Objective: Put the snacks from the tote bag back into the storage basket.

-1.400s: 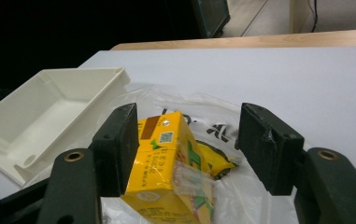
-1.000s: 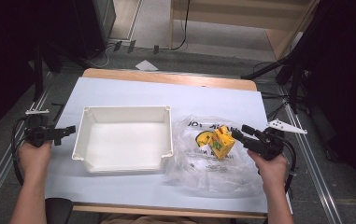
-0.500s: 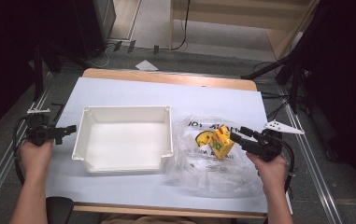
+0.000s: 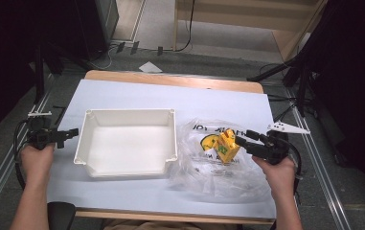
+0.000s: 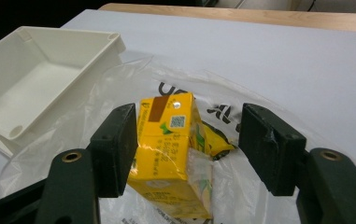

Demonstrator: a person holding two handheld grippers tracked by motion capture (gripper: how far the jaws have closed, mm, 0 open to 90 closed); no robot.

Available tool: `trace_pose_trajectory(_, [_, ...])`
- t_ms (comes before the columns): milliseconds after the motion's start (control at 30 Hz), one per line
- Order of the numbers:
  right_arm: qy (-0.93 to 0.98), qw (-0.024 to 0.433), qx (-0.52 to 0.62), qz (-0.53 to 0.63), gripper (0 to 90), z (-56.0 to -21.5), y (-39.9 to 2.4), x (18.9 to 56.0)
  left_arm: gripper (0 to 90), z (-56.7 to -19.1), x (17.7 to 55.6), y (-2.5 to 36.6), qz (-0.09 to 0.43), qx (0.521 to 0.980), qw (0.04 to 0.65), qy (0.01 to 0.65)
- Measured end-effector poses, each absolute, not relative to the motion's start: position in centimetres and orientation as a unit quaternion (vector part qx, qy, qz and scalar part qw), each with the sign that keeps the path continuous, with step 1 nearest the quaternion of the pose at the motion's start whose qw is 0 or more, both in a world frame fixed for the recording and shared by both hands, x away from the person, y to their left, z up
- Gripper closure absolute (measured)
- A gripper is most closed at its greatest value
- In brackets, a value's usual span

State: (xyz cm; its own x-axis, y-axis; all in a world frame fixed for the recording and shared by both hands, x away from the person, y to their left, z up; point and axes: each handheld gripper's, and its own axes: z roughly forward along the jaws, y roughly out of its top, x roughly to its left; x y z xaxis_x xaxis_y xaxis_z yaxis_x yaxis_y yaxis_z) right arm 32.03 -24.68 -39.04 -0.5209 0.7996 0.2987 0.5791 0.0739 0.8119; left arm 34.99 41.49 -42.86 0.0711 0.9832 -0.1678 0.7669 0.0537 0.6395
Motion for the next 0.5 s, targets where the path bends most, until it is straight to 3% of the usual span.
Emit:
trace_pose_trajectory(267, [0.763,0.103,0.471,0.43,38.9,-35.0,-23.1,33.5,14.2,-42.9,35.0,41.5,0.181,0.661,0.297,0.665])
trace_pose_trajectory(500, [0.782,0.099,0.465,0.403,39.4,-33.6,-21.8,34.8,14.2,-43.0,35.2,41.6,0.18,0.66,0.297,0.666])
